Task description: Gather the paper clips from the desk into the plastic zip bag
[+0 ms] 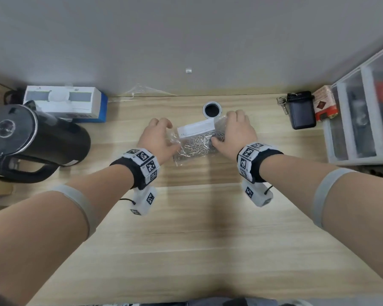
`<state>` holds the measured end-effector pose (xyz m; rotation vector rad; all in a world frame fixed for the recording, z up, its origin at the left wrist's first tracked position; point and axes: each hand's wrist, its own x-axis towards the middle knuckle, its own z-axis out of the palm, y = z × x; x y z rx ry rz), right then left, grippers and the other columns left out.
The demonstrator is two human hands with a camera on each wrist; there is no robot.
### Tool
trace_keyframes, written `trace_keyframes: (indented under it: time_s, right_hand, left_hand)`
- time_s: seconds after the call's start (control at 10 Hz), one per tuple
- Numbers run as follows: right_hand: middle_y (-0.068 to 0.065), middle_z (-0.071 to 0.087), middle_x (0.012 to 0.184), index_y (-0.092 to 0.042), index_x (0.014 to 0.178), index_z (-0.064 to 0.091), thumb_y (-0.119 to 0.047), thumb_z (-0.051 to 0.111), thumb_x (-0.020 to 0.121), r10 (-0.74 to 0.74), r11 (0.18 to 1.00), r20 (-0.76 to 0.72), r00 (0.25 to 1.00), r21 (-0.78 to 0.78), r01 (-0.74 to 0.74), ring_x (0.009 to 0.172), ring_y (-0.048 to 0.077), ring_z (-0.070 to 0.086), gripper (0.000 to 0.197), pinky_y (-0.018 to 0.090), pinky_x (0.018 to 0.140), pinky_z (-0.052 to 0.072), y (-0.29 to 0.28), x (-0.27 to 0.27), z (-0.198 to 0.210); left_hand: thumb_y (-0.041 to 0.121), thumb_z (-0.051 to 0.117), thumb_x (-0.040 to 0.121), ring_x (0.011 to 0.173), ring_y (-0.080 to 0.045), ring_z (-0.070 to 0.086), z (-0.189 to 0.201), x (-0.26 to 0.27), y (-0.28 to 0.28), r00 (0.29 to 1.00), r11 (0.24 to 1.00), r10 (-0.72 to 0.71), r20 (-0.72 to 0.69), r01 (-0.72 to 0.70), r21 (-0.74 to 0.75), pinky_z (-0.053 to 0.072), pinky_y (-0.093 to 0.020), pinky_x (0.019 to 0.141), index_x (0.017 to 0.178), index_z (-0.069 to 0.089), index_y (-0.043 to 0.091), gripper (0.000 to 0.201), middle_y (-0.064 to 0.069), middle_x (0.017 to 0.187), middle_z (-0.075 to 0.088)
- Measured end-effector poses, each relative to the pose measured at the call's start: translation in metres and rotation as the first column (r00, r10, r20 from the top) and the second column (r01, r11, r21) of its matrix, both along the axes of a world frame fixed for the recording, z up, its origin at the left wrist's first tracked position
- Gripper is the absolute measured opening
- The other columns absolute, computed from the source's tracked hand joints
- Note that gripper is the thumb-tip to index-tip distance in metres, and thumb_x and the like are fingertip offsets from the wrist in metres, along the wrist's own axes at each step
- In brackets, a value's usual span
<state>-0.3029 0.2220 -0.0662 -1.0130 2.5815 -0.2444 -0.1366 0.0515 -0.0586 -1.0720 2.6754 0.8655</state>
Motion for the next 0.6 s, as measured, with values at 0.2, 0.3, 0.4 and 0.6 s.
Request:
trace_keyframes:
  time_s: [0.2,0.3,0.4,0.6]
  right_hand:
    - [0.007,0.048,0.118,-0.014,0.113,0.053,-0.031,0.056,0.088,0.228,0.970,0.100,0.968,-0.104,-0.218,0.108,0.028,0.047,0.030,0.038,0.085,0.047,0.001,0.002,-0.008]
    - [0.005,0.047,0.120,-0.017,0.112,0.052,-0.033,0.056,0.088,0.197,0.980,0.214,0.957,-0.057,-0.189,0.106,0.026,0.050,0.029,0.036,0.090,0.044,0.003,0.000,-0.015]
    - [0.005,0.046,0.121,-0.017,0.112,0.050,-0.034,0.059,0.088,0.143,0.990,0.284,0.948,-0.030,-0.140,0.104,0.025,0.051,0.030,0.035,0.092,0.042,0.003,0.001,-0.017]
    - [0.009,0.043,0.123,-0.014,0.116,0.048,-0.037,0.057,0.091,0.094,0.994,0.239,0.966,0.033,-0.105,0.105,0.028,0.052,0.034,0.036,0.086,0.044,0.010,0.012,-0.006]
  left_hand:
    - [0.017,0.060,0.090,0.103,-0.029,0.052,-0.005,-0.011,0.008,0.931,0.926,-0.357,0.083,0.364,-0.098,0.046,-0.040,0.087,0.108,0.060,0.014,0.018,-0.005,0.104,0.053]
    - [0.017,0.057,0.093,0.110,-0.031,0.050,-0.010,-0.011,0.012,0.895,0.900,-0.384,0.227,0.418,-0.126,0.044,-0.040,0.090,0.111,0.058,0.012,0.018,-0.011,0.117,0.054]
    - [0.022,0.056,0.094,0.113,-0.031,0.049,-0.011,-0.008,0.015,0.871,0.886,-0.374,0.318,0.437,-0.153,0.044,-0.041,0.091,0.120,0.055,0.013,0.027,-0.011,0.122,0.052]
    - [0.023,0.059,0.088,0.111,-0.032,0.051,0.004,0.008,0.009,0.920,0.948,-0.293,0.261,0.314,-0.044,0.046,-0.044,0.096,0.123,0.054,0.015,0.037,-0.010,0.121,0.048]
